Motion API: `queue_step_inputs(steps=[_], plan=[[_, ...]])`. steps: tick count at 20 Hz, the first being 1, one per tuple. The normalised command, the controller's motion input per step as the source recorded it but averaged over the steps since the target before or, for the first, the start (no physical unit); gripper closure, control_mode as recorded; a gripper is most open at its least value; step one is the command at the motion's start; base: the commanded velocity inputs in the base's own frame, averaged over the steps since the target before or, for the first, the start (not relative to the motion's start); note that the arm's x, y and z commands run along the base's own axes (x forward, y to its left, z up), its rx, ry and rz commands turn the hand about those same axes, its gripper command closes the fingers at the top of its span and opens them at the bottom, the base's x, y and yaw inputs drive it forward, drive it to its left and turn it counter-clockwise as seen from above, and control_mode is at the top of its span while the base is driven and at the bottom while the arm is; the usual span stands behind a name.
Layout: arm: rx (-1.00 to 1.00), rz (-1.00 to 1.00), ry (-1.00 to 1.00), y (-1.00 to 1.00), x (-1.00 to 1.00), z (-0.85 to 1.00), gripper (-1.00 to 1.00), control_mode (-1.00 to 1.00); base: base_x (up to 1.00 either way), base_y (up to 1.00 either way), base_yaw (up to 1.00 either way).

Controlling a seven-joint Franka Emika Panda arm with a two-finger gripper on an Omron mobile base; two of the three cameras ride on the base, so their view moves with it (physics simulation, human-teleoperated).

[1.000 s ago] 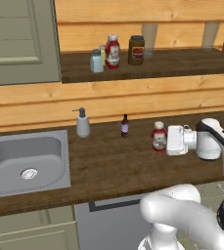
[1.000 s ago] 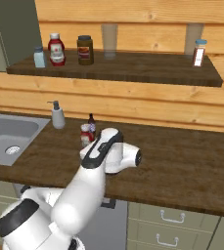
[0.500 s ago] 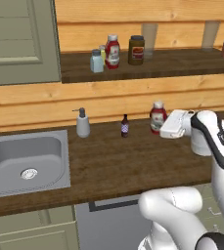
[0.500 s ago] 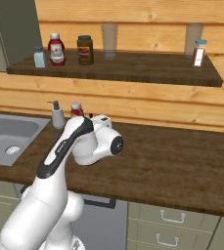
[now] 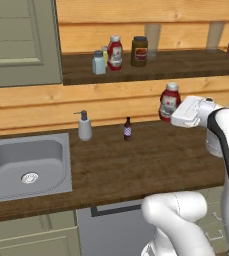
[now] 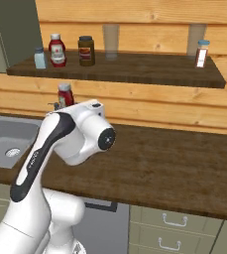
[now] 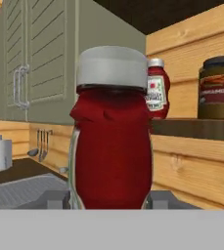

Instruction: Put the shaker and condiment bottle from the counter next to their counterparts in the cabinet.

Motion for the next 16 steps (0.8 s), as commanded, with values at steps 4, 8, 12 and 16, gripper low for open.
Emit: queue_step_inputs(steps=[4,8,12,16], plan=[[0.02,0.0,-0.02,0.0,-0.21,1.0,1.0,-1.0,0.0,0.0,0.0],[0.0,-0.05,0.0,0.0,0.27,0.98,1.0,-1.0,0.0,0.0,0.0],[0.0,-0.07,0.0,0.0,0.26,0.87,1.0,-1.0,0.0,0.0,0.0],[-0.04,-0.04,0.01,0.02,0.2,0.03,1.0,-1.0,0.0,0.0,0.0]])
